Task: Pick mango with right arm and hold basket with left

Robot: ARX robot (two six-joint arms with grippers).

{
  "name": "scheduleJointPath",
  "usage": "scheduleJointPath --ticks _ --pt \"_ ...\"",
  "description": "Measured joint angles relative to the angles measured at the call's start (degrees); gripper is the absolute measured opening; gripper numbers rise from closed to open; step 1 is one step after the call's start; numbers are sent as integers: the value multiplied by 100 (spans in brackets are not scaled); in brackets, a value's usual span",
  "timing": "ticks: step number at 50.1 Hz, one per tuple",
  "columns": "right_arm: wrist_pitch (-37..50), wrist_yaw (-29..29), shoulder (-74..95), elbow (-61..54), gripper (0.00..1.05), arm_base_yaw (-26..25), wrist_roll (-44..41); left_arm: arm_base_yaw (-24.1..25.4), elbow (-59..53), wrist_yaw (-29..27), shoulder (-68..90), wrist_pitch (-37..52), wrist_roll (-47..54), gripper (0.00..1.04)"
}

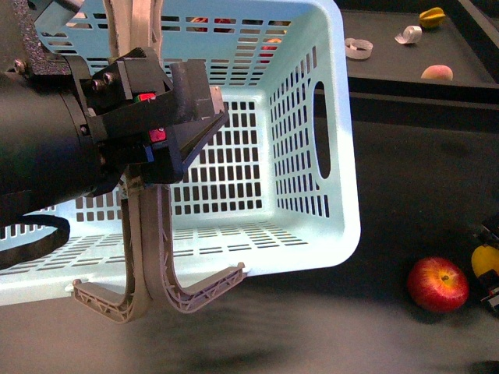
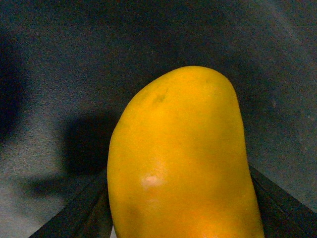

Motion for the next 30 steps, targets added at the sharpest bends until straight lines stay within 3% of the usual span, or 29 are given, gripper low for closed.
scheduleJointPath --ticks 14,30 --pt "304 -400 -522 -737 61 -72 798 2 0 0 0 0 -2 17" --pt "1060 -1161 -3077 -2352 61 245 2297 0 0 0 0 0 -2 17"
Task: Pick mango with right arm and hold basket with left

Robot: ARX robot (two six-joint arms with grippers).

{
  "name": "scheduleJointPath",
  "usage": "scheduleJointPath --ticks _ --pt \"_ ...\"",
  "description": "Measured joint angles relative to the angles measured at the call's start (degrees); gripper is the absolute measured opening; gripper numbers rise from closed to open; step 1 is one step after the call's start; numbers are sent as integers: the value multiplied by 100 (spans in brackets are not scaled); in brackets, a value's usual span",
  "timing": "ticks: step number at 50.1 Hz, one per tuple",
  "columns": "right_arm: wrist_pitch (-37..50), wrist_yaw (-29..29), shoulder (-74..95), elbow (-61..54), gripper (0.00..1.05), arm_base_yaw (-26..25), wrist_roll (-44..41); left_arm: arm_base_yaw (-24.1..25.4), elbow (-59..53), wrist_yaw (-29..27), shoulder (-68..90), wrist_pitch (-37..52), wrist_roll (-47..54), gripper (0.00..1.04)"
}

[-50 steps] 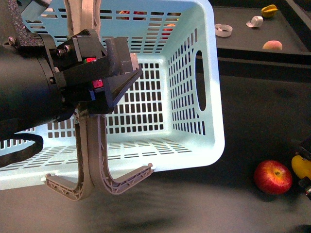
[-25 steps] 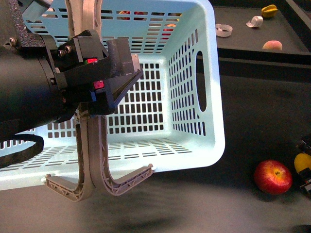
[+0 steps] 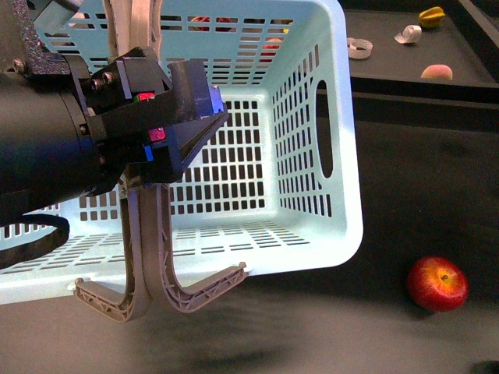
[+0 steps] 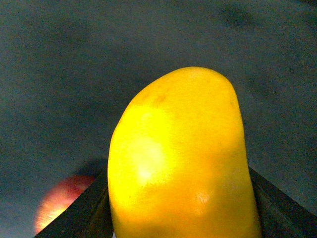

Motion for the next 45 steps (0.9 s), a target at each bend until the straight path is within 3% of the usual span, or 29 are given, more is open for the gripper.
scheduleJointPath --ticks 5,17,27,34,42,45 --pt "46 -109 -732 -380 61 284 481 0 0 2 0 0 -2 17" --pt "-107 -68 -2380 -859 61 1486 1622 0 0 0 0 0 0 17" --pt "-455 254 -3110 -573 61 3228 2496 0 0 -2 0 0 0 17" --pt "-664 470 -2848 -46 61 4061 2680 2 0 0 0 0 -2 17" --pt "-778 726 -2282 551 61 4518 2765 0 0 2 0 0 0 17" --pt "-728 835 -2146 632 70 4570 2798 0 0 0 0 0 -4 17"
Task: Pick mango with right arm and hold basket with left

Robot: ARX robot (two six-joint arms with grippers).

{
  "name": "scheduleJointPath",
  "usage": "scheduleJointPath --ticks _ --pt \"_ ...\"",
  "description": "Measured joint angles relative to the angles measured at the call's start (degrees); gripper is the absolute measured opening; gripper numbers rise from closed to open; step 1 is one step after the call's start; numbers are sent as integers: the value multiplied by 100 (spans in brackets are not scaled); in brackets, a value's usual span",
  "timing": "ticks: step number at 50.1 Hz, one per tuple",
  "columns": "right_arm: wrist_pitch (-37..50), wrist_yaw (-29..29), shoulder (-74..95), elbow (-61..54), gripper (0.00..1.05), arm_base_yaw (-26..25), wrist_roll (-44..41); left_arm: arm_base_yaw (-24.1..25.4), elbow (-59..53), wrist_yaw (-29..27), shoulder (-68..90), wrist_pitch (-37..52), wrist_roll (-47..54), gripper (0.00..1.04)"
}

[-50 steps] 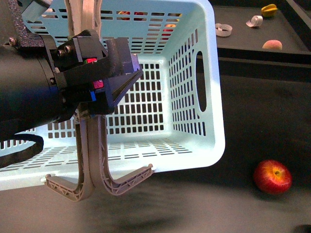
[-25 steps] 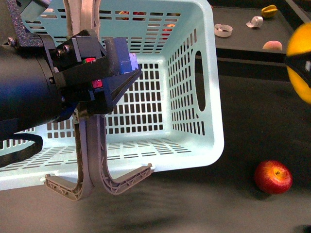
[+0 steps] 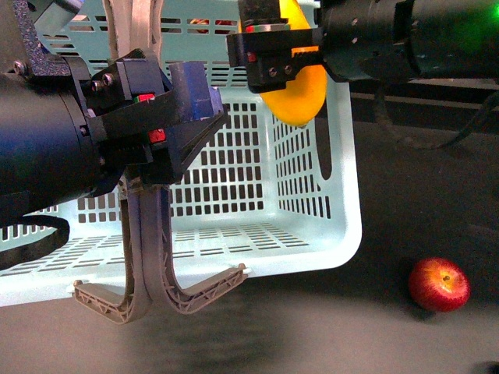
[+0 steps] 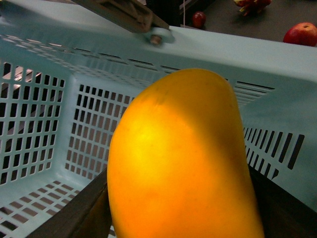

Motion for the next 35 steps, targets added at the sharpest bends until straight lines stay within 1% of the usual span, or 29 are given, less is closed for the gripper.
scheduleJointPath --ticks 1,5,10,13,20,27,35 --pt "13 20 22 7 72 7 13 0 0 0 0 0 0 17" --pt "199 186 50 -4 87 22 90 2 0 -2 0 0 7 17" --pt "404 308 -94 -105 98 9 162 2 0 -13 0 0 2 17" --pt "472 518 -461 -367 96 -57 190 0 -9 28 0 0 22 17" --pt "356 935 -1635 -1126 96 -374 195 -11 -48 13 11 -2 -55 17" --pt "-44 1432 -2885 -1847 96 -662 216 -11 -48 -17 11 -2 -42 17" --pt "-717 2076 -4367 -2675 96 -778 374 -11 -48 -15 11 -2 -37 17"
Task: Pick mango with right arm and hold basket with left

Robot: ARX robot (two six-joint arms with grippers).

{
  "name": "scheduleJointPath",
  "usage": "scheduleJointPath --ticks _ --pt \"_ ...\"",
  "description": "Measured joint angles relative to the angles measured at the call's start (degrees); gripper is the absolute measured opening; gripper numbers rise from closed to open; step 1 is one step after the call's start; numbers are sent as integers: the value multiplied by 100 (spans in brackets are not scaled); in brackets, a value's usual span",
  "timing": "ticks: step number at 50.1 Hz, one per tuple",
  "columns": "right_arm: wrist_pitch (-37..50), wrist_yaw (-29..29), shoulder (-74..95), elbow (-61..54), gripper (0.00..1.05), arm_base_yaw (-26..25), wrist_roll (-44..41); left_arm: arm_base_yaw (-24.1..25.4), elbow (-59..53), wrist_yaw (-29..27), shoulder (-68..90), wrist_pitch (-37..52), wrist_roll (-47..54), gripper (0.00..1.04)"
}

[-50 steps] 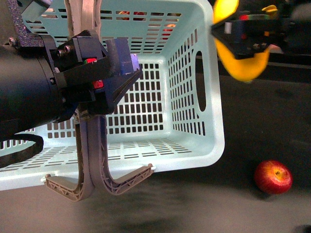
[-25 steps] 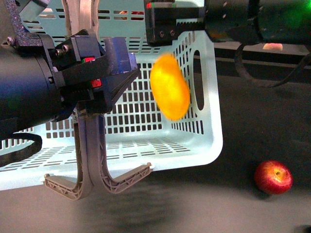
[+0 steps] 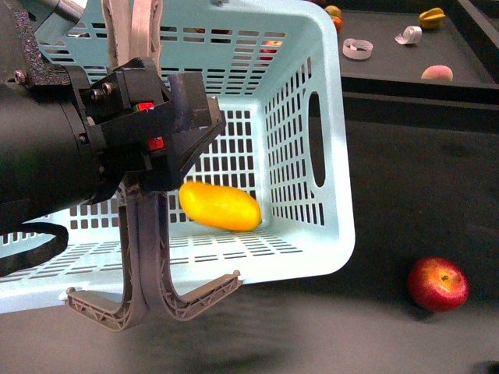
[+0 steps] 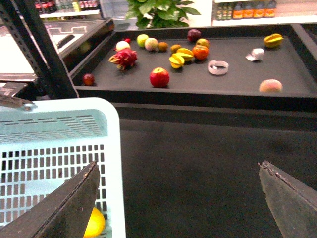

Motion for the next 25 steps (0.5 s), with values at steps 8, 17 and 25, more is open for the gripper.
scheduleJointPath --ticks 8,17,25 --pt "-826 813 -1403 -660 96 17 304 -2 0 28 0 0 -4 17" --pt "-1478 2026 -2796 -1134 96 199 527 0 0 24 0 0 -4 17" --pt "-946 1386 -2861 -1349 89 48 282 -7 0 17 0 0 -4 17"
